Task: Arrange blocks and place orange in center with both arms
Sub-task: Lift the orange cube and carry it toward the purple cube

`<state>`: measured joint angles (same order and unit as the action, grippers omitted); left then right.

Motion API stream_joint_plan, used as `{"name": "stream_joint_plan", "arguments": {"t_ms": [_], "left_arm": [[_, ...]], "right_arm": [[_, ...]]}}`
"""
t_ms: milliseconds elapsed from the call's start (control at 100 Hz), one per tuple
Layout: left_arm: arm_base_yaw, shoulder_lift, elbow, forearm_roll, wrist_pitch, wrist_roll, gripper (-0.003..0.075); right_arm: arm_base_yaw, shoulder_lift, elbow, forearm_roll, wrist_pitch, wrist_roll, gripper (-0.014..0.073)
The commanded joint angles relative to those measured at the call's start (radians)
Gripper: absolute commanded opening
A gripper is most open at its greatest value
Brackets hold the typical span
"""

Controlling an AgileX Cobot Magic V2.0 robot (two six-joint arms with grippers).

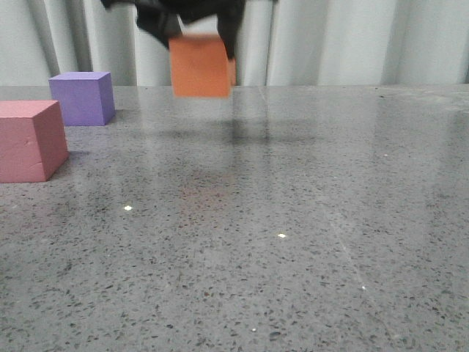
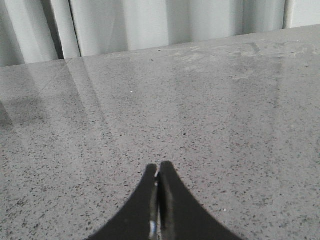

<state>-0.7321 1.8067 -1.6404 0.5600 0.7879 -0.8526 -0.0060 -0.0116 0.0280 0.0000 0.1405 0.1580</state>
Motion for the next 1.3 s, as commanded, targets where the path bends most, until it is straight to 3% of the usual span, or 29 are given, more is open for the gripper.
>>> {"name": "stream_joint_plan", "arguments": {"t_ms": [0, 350, 660, 920, 1290], "left_arm": [[0.007, -0.108, -0.035, 0.063, -0.013, 0.017, 0.0258], [0.114, -0.282, 0.153, 0.118, -0.003, 0.019, 0.0258], [0.240, -0.361, 0.358, 0.083, -0.134, -0.017, 0.0258], [0.298, -0.361, 0.417, 0.083, -0.203, -0.017, 0.0258], [0.305, -0.352, 0.439, 0.076, -0.238, -0.017, 0.0258]], "right_arm": [[-0.009, -0.022, -0.014, 0.000, -0.082, -0.005, -0.0067], [-0.009, -0.022, -0.014, 0.000, -0.082, -0.005, -0.0067], [-0.009, -0.022, -0.014, 0.000, -0.082, -0.005, -0.0067], [-0.009, -0.022, -0.014, 0.000, -0.082, -0.005, -0.0067], [-0.009, -0.022, -0.014, 0.000, -0.082, -0.005, -0.0067]]}}
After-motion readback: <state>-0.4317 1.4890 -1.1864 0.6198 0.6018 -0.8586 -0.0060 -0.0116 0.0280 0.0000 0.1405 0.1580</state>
